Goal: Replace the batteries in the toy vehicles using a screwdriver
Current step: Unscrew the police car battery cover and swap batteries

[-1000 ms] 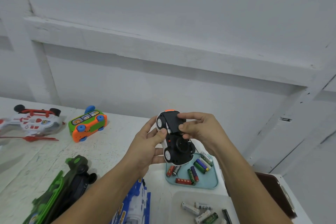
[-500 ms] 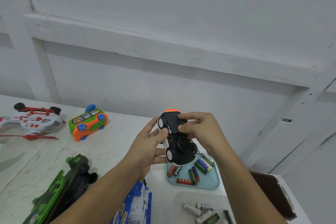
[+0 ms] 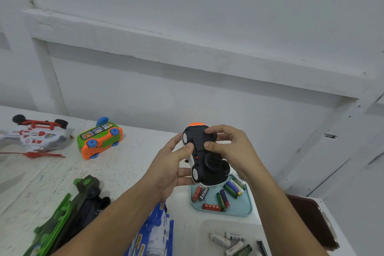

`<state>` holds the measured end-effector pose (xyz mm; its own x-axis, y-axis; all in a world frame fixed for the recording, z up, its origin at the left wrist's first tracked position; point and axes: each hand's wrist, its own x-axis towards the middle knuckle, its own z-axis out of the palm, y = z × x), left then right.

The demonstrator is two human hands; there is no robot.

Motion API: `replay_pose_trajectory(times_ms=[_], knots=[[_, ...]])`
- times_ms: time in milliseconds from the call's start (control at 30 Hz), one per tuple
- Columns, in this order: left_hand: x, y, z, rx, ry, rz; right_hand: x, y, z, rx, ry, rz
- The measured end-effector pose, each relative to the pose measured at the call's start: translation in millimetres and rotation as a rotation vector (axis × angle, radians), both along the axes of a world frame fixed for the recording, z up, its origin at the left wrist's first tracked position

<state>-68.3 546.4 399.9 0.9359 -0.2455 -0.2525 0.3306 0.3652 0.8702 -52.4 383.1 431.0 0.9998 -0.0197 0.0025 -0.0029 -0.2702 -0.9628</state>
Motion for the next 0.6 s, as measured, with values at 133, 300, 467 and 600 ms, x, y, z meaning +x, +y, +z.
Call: replay_pose_trajectory(times_ms=[133,300,467,600], knots=[[5.0,-0.6,-0.6,0.026,-0.015,-0.023,-0.3,1.0,0.7,0.02,-0.013,-0.002],[9.3,-3.1,-1.2,0.072,-0.034,0.009,2.5,1.9,-0.6,0.063,-0.024,0.012],[12.4,-4.9,0.1,0.12,-0.062,0.03,6.9,-3.8,-2.3,0.118,-0.01,0.046],[15.9,-5.7,-1.6,0.141,-0.075,0.035,8.6,-8.2,-2.5,0.143,-0.01,0.078]])
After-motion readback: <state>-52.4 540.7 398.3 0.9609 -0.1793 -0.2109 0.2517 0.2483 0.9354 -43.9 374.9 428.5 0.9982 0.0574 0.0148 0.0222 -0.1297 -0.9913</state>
